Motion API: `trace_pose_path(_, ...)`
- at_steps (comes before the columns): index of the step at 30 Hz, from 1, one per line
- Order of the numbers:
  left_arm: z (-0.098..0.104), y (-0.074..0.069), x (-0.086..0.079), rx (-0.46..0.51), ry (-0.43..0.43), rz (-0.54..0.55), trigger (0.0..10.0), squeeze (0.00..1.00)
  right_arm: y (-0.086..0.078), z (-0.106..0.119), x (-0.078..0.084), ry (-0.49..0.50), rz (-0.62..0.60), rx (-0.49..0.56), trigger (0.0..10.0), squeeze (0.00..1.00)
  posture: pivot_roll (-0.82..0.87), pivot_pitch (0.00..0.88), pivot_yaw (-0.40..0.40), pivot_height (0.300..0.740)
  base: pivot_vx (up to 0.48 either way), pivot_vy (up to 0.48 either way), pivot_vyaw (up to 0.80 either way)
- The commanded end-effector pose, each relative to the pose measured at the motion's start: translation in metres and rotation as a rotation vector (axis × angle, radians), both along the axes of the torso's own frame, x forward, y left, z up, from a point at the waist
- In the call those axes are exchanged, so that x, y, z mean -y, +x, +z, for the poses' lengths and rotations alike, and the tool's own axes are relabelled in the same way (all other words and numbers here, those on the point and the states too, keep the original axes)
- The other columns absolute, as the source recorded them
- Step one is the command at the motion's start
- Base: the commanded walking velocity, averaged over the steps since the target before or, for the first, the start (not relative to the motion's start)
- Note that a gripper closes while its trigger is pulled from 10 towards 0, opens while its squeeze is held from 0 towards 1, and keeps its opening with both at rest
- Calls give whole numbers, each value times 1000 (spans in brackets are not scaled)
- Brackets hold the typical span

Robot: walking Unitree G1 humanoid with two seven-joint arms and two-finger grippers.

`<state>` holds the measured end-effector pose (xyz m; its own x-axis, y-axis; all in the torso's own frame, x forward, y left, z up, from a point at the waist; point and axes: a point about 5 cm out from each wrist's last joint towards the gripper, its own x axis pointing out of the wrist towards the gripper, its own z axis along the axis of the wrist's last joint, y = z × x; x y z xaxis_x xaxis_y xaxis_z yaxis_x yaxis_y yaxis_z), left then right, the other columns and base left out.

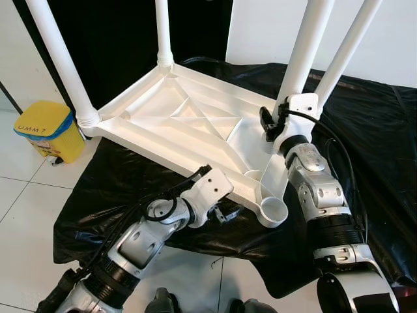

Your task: Building children table

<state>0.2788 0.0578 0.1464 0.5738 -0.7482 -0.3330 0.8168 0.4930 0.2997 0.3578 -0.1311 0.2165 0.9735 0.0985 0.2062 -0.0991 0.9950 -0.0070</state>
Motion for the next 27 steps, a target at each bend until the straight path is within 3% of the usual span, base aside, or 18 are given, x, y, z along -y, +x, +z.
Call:
trace_pose_path(1, -1, 3, 1, -22, 17, 1, 10000, 0, 1, 4, 2, 1, -13, 20, 10000, 0, 97, 61, -77, 740, 0, 0, 0)
trace_pose_path(15, 6, 29, -12, 11, 14, 212, 10000, 0, 1, 5, 2, 5, -22, 24, 10000, 0, 102, 70, -76, 740, 0, 0, 0)
trace_pose_path(25, 6, 29, -12, 11, 14, 212, 10000, 0, 1, 5, 2, 5, -22, 24, 10000, 0, 102, 70, -76, 740, 0, 0, 0)
trace_pose_path(27, 15, 42, -17, 48, -16, 311, 10000, 0, 1, 5, 2, 10, -24, 24, 10000, 0, 102, 86, -75, 740, 0, 0, 0)
